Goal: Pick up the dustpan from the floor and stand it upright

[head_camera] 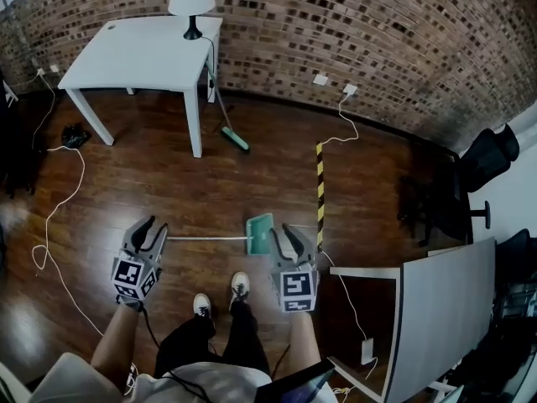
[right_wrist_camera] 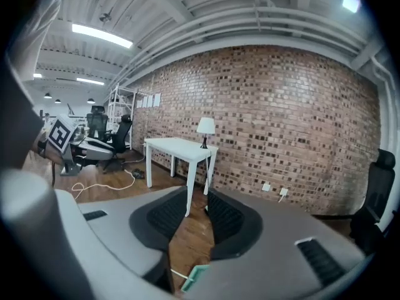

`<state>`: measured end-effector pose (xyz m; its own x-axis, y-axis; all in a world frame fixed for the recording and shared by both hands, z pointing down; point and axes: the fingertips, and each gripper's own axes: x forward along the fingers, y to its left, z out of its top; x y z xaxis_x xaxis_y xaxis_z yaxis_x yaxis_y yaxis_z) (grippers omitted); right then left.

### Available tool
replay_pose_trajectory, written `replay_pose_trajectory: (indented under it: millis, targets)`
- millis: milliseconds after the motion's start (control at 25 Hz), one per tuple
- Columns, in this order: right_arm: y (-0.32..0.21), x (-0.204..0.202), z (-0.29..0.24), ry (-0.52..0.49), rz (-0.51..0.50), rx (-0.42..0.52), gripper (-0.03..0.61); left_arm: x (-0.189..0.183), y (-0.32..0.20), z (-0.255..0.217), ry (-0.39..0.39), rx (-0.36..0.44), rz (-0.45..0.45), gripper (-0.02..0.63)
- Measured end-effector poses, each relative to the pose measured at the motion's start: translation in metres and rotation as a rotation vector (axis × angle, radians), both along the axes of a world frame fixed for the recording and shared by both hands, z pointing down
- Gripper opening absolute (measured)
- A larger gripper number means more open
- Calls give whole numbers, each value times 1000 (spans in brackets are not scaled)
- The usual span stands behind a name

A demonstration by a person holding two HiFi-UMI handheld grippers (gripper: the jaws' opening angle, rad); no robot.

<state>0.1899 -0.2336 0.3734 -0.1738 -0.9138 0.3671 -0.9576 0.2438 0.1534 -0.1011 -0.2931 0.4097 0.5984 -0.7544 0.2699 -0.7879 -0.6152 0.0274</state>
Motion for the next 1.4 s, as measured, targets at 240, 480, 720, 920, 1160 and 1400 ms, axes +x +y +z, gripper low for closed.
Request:
replay_pose_trajectory:
  millis: [240,480,720,920,1160,1400]
  targets:
    - [-19,33,114,10,-9,-149,135,-27,-12,128,-163,-87,-55,161]
    - [-23,62,259,25,21,-280,135,-74,-12,301,-185,-273,-158,161]
    - [-25,86,417,65,43,-356,135,-85,12,523,-189,-515,-130,175]
    - [-29,114,549,67,102,-417,136,-74,34,692,-264,-671,-47,175]
    - [-21,149,664,-12,222,-504,136,-87,28,810,56,-769,-280,235]
    - [-13,166,706,-29,213,-537,150,-91,-19,834,390,-744,-392,293]
